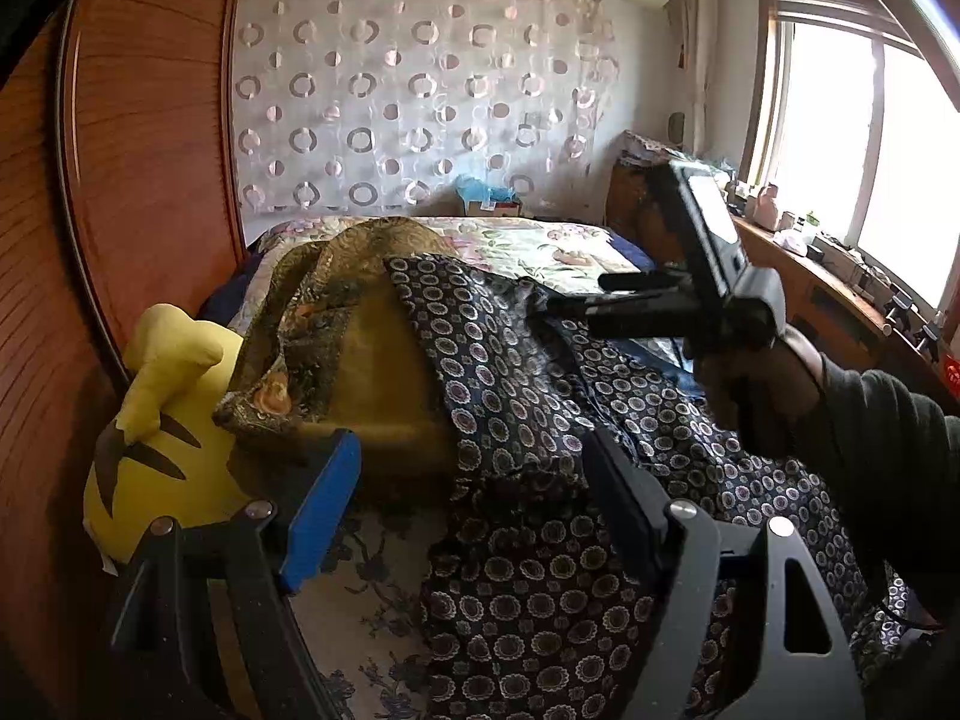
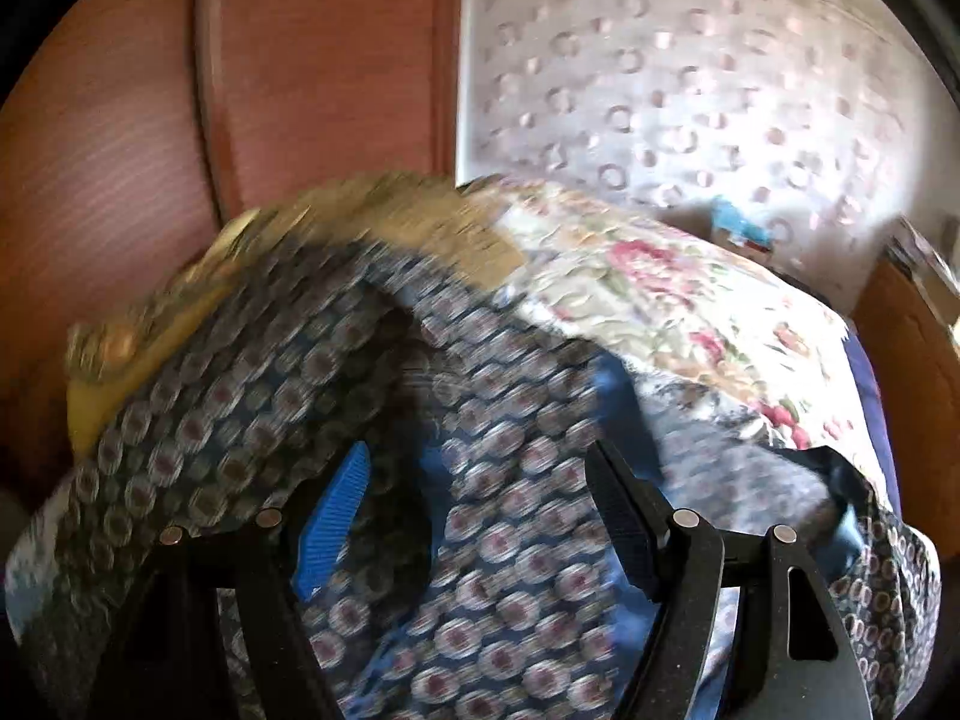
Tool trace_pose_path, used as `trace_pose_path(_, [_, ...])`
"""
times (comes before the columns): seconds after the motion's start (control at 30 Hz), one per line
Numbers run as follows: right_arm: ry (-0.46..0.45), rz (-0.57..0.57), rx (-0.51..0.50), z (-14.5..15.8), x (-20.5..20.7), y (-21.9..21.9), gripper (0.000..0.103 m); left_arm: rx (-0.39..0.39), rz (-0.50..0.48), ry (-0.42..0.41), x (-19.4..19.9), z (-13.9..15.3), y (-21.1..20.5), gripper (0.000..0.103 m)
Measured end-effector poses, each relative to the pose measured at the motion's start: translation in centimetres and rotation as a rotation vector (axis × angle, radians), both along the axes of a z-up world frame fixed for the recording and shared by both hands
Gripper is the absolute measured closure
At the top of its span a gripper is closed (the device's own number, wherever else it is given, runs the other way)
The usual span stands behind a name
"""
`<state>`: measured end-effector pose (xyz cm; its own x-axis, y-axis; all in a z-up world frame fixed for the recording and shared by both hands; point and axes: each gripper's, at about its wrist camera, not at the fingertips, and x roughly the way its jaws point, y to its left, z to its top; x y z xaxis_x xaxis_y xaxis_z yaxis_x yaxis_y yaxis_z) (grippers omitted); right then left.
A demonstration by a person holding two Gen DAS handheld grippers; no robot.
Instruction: Fold small clothes
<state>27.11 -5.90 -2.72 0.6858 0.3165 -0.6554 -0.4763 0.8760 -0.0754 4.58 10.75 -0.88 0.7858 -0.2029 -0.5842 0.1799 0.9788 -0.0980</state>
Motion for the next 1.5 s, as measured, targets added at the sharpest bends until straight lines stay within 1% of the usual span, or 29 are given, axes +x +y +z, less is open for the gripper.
trace_pose_path(0.1, [-0.018,-0.006,0.022,0.7,0.3,-1.0,0.027,-0.002,-0.003,0.004,0.1,0.0,-0.4,0.026])
trace_pose_path(0.23, [-0.032,0.007,0.056,1.5,-1.2,-2.1,0.027,0.000,-0.005,0.004,0.3,0.0,-1.2,0.026])
trace_pose_path(0.33, [-0.044,0.031,0.075,2.0,-3.4,-3.3,0.027,0.000,-0.012,0.001,0.2,-0.1,-1.8,0.026])
trace_pose_path(0.4, [-0.053,0.045,0.087,2.2,-5.5,-4.8,0.027,0.003,-0.015,0.002,0.3,-0.3,-2.2,0.026])
trace_pose_path(0.5, [-0.062,0.055,0.091,1.8,-7.9,-6.7,0.027,0.011,-0.021,0.004,0.5,-0.6,-3.3,0.026])
trace_pose_path(0.67, [-0.066,0.035,0.110,1.8,-11.1,-9.9,0.027,0.016,-0.046,0.013,1.0,-1.2,-5.0,0.026])
trace_pose_path(0.83, [-0.089,-0.011,0.101,2.0,-14.0,-13.1,0.027,0.026,-0.079,0.028,1.6,-1.9,-6.9,0.026])
trace_pose_path(1.0, [-0.085,-0.074,0.089,1.8,-16.3,-16.1,0.027,0.048,-0.114,0.064,2.2,-3.2,-8.7,0.026])
trace_pose_path(1.23, [-0.051,-0.209,0.072,0.4,-19.4,-22.4,0.027,0.075,-0.159,0.113,3.1,-4.7,-11.4,0.026])
trace_pose_path(1.43, [-0.022,-0.344,0.088,-0.3,-21.5,-26.9,0.027,0.085,-0.212,0.168,4.2,-5.8,-13.5,0.026])
trace_pose_path(1.5, [-0.011,-0.397,0.095,-0.5,-22.2,-28.2,0.030,0.086,-0.236,0.195,4.5,-6.3,-14.3,0.026])
